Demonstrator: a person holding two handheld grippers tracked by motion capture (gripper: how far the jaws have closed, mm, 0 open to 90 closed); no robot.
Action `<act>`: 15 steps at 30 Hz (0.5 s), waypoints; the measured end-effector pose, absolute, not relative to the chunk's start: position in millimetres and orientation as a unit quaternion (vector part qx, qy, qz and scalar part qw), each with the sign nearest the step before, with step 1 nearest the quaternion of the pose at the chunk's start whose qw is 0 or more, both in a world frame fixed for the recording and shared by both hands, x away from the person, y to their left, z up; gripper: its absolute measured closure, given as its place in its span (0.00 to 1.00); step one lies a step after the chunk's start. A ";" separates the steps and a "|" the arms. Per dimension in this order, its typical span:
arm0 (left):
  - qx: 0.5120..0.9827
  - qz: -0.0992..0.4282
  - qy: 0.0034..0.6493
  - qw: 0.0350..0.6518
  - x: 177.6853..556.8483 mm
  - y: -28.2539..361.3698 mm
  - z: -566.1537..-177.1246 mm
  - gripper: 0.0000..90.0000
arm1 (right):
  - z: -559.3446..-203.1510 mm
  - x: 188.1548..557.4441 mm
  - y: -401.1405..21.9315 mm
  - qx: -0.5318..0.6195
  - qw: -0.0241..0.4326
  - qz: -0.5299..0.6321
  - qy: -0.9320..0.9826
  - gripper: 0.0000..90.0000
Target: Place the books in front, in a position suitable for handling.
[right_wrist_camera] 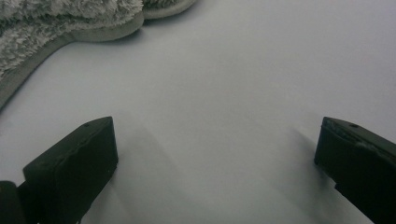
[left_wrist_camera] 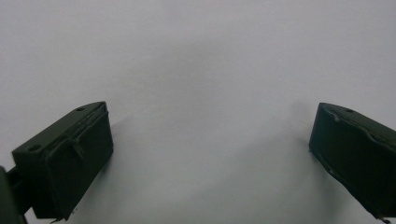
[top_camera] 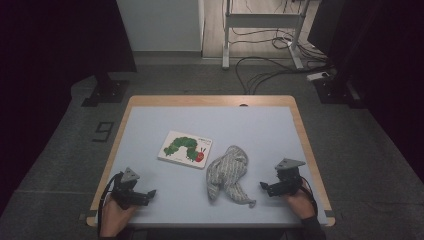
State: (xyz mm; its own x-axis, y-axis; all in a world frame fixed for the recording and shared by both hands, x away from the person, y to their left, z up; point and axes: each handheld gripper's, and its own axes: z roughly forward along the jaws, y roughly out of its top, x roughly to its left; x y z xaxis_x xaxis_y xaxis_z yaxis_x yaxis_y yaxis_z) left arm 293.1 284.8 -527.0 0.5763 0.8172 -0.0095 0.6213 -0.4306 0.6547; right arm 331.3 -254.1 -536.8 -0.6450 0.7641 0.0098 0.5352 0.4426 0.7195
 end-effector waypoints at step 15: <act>0.831 0.160 0.432 0.313 292.2 284.9 -527.5 0.00 | -536.7 331.0 -254.1 0.388 0.161 0.356 0.835 0.00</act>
